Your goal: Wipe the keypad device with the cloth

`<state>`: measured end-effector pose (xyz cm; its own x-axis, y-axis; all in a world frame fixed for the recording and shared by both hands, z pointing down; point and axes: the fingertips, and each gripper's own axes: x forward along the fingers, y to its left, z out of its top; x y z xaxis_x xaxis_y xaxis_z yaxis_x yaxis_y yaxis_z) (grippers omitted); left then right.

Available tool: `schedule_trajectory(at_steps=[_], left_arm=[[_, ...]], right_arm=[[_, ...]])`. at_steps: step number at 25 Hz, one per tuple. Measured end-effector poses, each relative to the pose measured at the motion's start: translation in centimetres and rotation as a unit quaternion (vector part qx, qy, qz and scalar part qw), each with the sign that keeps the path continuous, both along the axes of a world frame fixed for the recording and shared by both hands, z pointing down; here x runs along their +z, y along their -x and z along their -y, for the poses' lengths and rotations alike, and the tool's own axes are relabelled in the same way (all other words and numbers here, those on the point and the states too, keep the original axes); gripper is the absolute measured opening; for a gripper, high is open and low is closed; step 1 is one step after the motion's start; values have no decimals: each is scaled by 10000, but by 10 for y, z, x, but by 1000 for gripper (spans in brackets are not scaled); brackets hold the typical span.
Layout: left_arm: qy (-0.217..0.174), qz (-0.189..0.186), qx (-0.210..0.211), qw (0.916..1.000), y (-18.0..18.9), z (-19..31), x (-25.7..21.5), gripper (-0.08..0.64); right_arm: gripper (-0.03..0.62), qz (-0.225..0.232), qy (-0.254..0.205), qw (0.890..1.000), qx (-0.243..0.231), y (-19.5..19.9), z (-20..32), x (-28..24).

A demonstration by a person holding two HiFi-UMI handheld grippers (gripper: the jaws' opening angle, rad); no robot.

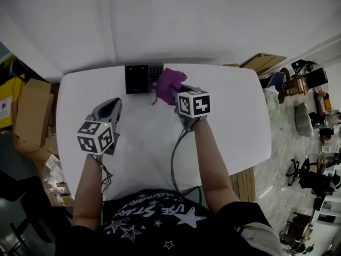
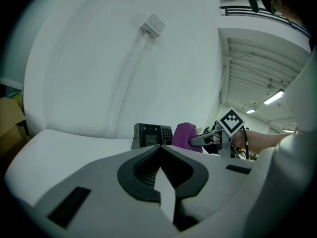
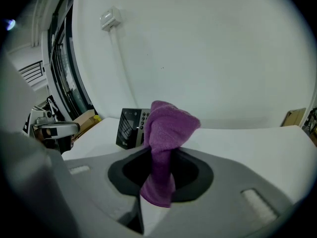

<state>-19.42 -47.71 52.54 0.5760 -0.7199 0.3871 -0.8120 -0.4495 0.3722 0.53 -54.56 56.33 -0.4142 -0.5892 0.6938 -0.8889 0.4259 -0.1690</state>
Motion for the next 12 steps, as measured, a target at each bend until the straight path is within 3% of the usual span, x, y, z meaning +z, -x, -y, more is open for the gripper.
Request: schedule_trajectory(at_steps=[8,12], left_arm=[[-122,13,-30,9999,-7,-36,-22,6],[-189,0,-51,9998,-13,-55,-33,6]], right_arm=[[95,190,-121,9996,-144,3,-42,-23],[95,236,-210,9985,-443,11,-67,-37]])
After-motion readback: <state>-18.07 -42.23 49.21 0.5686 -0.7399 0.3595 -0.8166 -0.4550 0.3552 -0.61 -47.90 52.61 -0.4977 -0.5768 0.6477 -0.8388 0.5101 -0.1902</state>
